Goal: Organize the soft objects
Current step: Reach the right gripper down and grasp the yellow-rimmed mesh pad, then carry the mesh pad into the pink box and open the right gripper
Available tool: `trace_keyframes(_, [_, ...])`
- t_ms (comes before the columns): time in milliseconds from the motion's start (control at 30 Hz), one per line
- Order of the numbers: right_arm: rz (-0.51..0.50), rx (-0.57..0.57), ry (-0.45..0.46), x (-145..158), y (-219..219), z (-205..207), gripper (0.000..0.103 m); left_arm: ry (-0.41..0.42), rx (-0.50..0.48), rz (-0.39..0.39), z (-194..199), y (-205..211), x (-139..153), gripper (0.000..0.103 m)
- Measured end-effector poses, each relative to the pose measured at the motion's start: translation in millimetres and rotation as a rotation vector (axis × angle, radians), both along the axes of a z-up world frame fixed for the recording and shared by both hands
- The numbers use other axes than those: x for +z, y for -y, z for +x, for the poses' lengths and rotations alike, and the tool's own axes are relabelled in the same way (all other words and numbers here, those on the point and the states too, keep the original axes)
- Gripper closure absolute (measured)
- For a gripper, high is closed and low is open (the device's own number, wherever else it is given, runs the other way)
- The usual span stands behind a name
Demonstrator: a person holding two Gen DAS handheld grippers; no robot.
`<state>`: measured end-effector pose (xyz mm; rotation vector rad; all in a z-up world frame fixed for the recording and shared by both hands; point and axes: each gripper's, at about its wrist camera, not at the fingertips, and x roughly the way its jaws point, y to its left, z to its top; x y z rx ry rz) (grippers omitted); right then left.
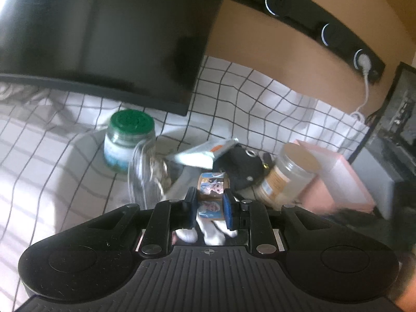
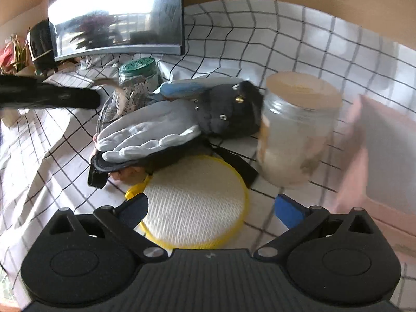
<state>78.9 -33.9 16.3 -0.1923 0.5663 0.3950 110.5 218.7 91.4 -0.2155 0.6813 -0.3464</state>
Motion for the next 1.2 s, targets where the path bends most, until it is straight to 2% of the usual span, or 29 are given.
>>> trace_keyframes(167, [-0.055, 0.061, 0.023, -7.8, -17.3, 18.3, 0.000, -0.052, -0.008, -0.034, -28.0, 2.1, -7.8, 0.079])
trace_keyframes(333, [-0.032, 0.085, -0.068, -12.0, -25.0, 34.0, 0.000, -0.070, -0.021, -0.013, -43.1, 9.3, -12.8, 0.079])
trace_keyframes(400, [-0.044, 0.086, -0.057, -13.5, -27.4, 31.3, 0.000, -0.075, 0.003, -0.021, -46.9, 7.8, -13.8, 0.079])
trace_keyframes(600, [-0.052, 0.100, -0.011, -21.3, -26.5, 26.0, 0.000, -0.085, 0.030, -0.028, -50.8, 5.4, -17.0, 0.079])
trace_keyframes(767, [-0.055, 0.111, -0.036, -20.1, -24.6, 30.6, 0.000, -0.086, 0.079, -0.051, -47.1, -3.5, -16.0, 0.079])
trace_keyframes(867, [-0.061, 0.115, -0.049, -18.9, -26.1, 30.6, 0.000, -0.101, 0.073, -0.063, -45.9, -4.3, -18.3, 0.079])
trace_keyframes(1000, [-0.071, 0.133, -0.074, -18.3, -22.2, 21.2, 0.001, -0.114, 0.044, -0.066, -47.0, 1.8, -22.0, 0.079])
trace_keyframes(1200, [-0.114, 0.138, -0.054, -17.8, 5.5, -23.2, 0.006, -0.120, -0.004, -0.069, -47.4, 22.3, -23.2, 0.079])
